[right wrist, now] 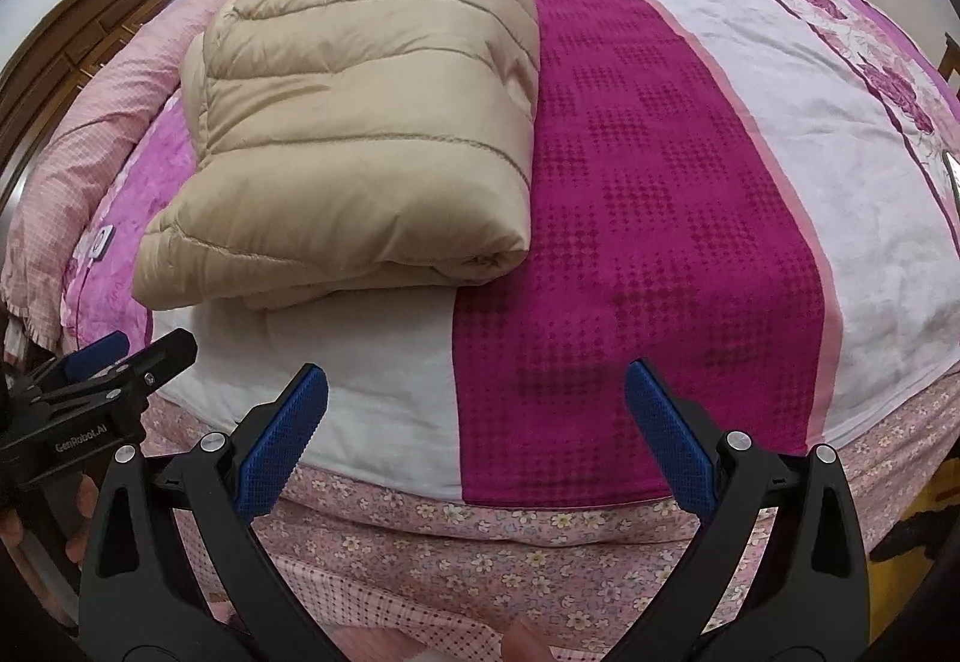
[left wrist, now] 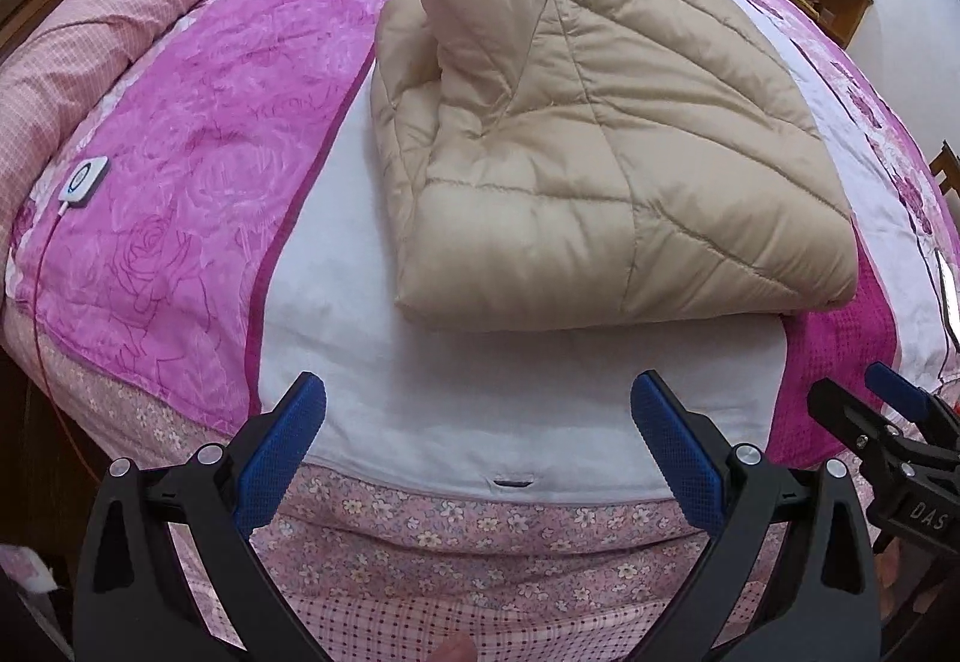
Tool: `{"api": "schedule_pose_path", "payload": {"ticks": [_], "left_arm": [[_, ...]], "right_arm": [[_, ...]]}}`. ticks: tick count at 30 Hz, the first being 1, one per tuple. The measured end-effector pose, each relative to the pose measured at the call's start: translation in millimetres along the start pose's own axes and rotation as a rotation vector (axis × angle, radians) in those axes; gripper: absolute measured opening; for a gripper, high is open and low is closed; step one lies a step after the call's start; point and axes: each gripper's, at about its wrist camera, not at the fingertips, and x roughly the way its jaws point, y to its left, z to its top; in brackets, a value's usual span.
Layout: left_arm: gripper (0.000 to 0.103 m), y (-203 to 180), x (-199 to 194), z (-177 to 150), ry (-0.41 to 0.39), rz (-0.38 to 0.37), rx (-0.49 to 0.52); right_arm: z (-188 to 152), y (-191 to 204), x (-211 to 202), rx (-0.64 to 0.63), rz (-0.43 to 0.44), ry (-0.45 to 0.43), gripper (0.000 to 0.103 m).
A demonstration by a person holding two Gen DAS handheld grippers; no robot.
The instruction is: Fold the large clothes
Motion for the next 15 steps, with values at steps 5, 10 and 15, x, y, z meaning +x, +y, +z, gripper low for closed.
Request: {"api": "schedule_pose_path", "payload": {"ticks": [5,10,15], "left_arm": [[0.097,4.0,1.7,0.9,0.004,-0.004,-0.028],[0.097,3.9,1.9,0.3,-0.004,0.023,-0.021],[0.097,1.8,1.6,-0.5,-0.008,0.038,-0.007]], "right_arm": [[-1.6,0.6,4.0,-0.004,-0.004,0.014,0.098],[-1.8,2.0,6.3,-0.006,-0.002,0.027,0.098],[-1.8,2.3,7.3,-0.005,-0.004,0.030,0.098]]}}
